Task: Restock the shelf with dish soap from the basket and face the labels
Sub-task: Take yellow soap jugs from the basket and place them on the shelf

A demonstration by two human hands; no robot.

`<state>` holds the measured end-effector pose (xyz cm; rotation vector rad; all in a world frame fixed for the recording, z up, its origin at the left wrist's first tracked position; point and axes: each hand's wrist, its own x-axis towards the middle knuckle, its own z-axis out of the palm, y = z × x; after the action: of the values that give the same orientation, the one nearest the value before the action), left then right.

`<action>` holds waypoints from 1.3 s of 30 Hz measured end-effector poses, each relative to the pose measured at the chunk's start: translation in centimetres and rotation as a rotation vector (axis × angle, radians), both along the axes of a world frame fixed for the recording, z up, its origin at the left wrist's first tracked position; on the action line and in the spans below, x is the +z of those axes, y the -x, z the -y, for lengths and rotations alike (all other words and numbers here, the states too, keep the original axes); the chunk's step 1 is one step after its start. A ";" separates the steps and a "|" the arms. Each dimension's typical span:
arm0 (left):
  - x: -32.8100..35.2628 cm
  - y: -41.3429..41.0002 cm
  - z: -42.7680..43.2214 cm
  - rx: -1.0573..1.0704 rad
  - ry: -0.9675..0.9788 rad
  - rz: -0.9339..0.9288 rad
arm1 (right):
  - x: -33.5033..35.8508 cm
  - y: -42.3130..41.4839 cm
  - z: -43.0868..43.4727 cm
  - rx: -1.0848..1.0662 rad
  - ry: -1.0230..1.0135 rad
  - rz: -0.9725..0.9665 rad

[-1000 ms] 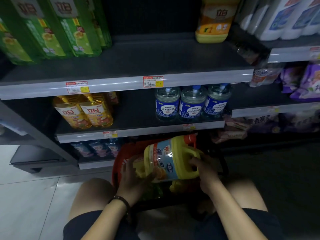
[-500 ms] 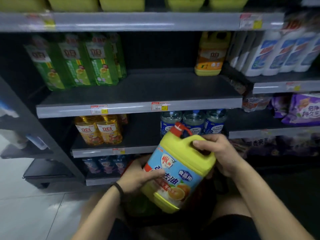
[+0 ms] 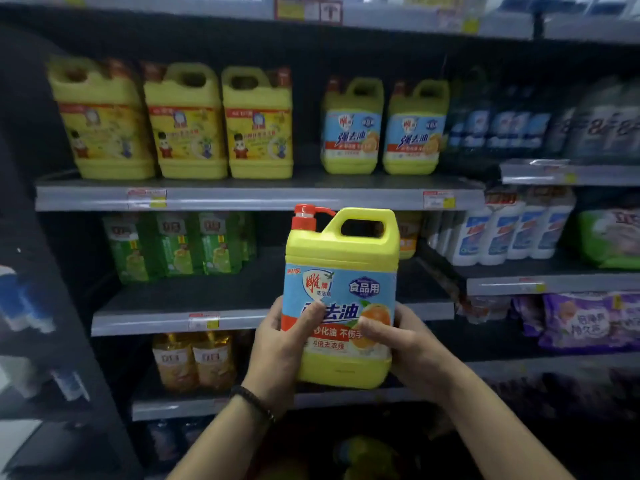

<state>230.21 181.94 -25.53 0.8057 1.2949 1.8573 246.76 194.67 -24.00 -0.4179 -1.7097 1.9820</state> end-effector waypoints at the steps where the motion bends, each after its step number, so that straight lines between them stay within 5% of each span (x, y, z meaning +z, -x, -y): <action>1: 1.7 0.0 -0.2 -0.009 -0.025 -0.028 | 1.5 -0.1 -0.1 0.012 0.004 -0.040; 11: 13.2 1.2 -3.4 0.139 -0.096 -0.446 | 11.5 1.7 -0.5 -0.238 -0.099 -0.245; 15: 15.6 0.5 -4.7 0.182 -0.044 -0.665 | 13.3 3.4 0.2 -0.431 -0.294 -0.299; 19: 17.7 0.5 -5.5 0.021 -0.153 -0.462 | 13.9 5.1 1.2 -0.620 -0.530 -0.262; 25: 19.3 2.8 -5.3 0.099 -0.192 -0.462 | 14.5 5.3 0.3 -0.314 -0.725 -0.210; 29: 19.9 3.3 -5.9 0.141 -0.287 -0.305 | 15.0 5.4 -1.7 -0.292 -0.851 -0.082; 35: 21.8 4.0 -8.5 0.140 -0.206 -0.176 | 16.6 5.5 -5.7 -0.237 -0.913 -0.030; 39: 23.1 5.5 -11.7 0.083 -0.124 -0.276 | 17.3 5.3 -9.7 -0.209 -0.605 -0.121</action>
<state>224.74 193.61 -2.42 1.1216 1.4087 1.9588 241.44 204.35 -6.67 -0.2390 -1.9799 1.2356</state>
